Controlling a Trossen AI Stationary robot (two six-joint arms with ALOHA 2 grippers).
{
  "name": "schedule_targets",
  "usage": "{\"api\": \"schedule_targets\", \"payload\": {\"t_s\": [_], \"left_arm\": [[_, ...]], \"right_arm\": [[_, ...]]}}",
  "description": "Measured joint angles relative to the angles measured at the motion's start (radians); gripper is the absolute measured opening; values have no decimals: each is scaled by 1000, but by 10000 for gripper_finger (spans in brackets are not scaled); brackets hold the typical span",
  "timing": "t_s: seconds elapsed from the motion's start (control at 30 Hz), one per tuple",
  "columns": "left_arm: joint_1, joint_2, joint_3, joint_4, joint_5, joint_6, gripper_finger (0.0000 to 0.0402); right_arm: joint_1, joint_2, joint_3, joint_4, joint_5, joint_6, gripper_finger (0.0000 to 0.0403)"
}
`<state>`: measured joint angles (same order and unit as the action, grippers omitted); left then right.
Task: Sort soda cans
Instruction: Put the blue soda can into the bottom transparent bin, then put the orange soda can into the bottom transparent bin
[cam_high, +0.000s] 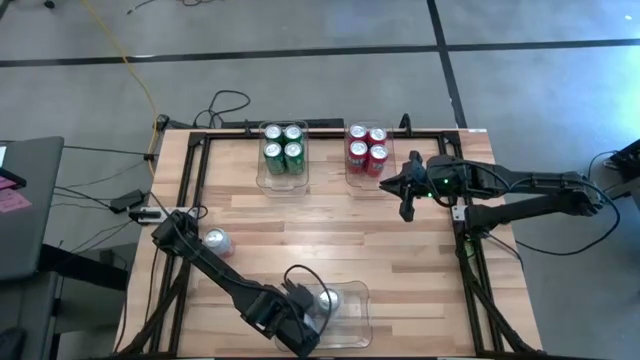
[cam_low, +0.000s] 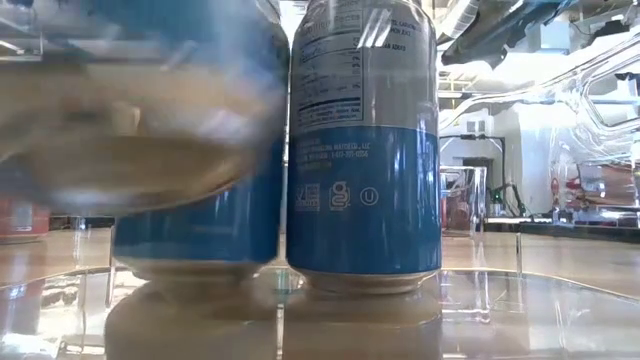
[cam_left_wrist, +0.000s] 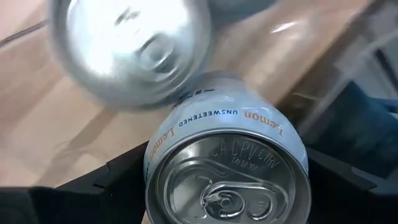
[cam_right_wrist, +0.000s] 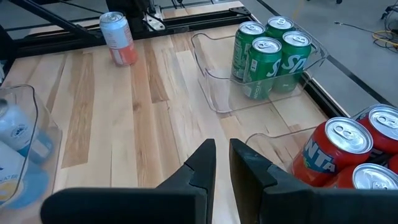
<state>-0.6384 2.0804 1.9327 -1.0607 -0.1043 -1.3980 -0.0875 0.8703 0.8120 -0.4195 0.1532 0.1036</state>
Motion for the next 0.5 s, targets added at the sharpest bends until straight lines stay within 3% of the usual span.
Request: {"api": "schedule_targets", "payload": {"t_s": [0.23, 0.5], "left_arm": [[-1, 0, 0, -59, 3, -70, 332], [0, -3, 1, 24, 0, -37, 391]], "right_arm": [[0, 0, 0, -5, 0, 0, 66], [0, 0, 0, -7, 0, 1, 66]]}}
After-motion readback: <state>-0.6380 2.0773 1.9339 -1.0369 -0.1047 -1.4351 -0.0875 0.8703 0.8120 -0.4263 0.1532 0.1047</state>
